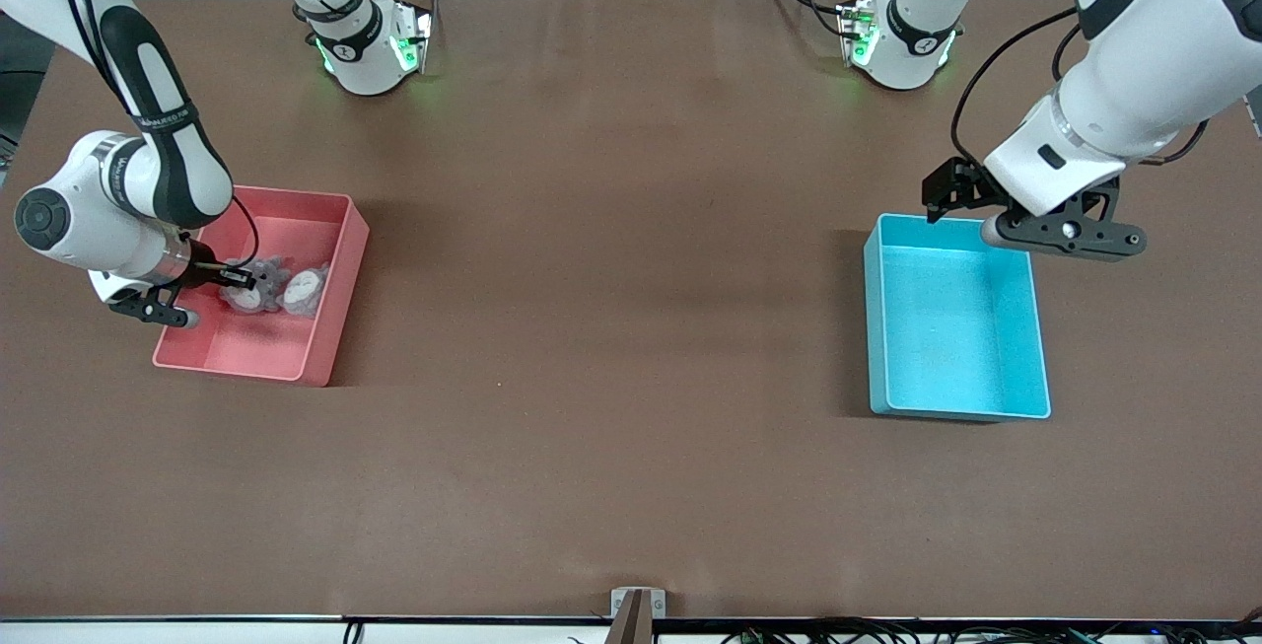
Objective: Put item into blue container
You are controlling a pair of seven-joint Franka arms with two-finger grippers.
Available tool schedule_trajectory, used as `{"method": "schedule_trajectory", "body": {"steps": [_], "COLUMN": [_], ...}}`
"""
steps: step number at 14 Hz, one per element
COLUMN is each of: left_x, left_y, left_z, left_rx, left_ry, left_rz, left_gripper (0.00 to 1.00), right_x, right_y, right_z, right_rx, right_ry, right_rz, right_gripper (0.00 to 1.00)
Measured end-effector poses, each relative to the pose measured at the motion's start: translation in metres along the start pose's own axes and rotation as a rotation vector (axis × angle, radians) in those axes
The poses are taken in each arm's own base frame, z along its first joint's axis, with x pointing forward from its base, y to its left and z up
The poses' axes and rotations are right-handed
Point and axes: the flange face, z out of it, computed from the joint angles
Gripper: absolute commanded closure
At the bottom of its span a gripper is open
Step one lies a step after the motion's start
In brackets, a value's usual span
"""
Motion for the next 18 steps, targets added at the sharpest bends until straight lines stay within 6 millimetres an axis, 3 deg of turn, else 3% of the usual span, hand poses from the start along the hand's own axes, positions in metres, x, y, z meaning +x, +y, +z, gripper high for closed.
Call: {"method": "schedule_trajectory", "body": {"steps": [2, 3, 6, 8, 10, 14, 18], "left_x": [0.007, 0.009, 0.007, 0.003, -0.001, -0.011, -0.024], "left_y": [0.003, 0.004, 0.005, 0.004, 0.004, 0.004, 0.005], "left_z": [0.011, 0.015, 0.019, 0.02, 0.021, 0.021, 0.013], "left_rx": [-0.006, -0.008, -0.006, -0.001, 0.002, 0.011, 0.022], "left_ry": [-0.003, -0.01, -0.022, -0.031, -0.038, -0.043, -0.035], "left_rz": [0.004, 0.006, 0.007, 0.006, 0.004, 0.004, 0.004], "left_gripper": [0.0, 0.0, 0.0, 0.0, 0.0, 0.0, 0.0], "right_x": [0.008, 0.014, 0.029, 0.026, 0.014, -0.019, -0.079], "right_y": [0.0, -0.001, -0.013, -0.042, -0.098, -0.235, -0.38], "right_z": [-0.019, -0.04, -0.127, -0.17, -0.187, -0.19, -0.183], "right_rx": [0.001, 0.003, 0.004, 0.007, 0.033, 0.02, 0.049], "right_ry": [-0.049, -0.084, -0.151, -0.15, -0.151, -0.115, -0.001], "right_rz": [-0.001, -0.002, -0.006, 0.033, 0.1, 0.244, 0.416], "right_gripper": [1.0, 1.0, 1.0, 1.0, 1.0, 1.0, 1.0]}}
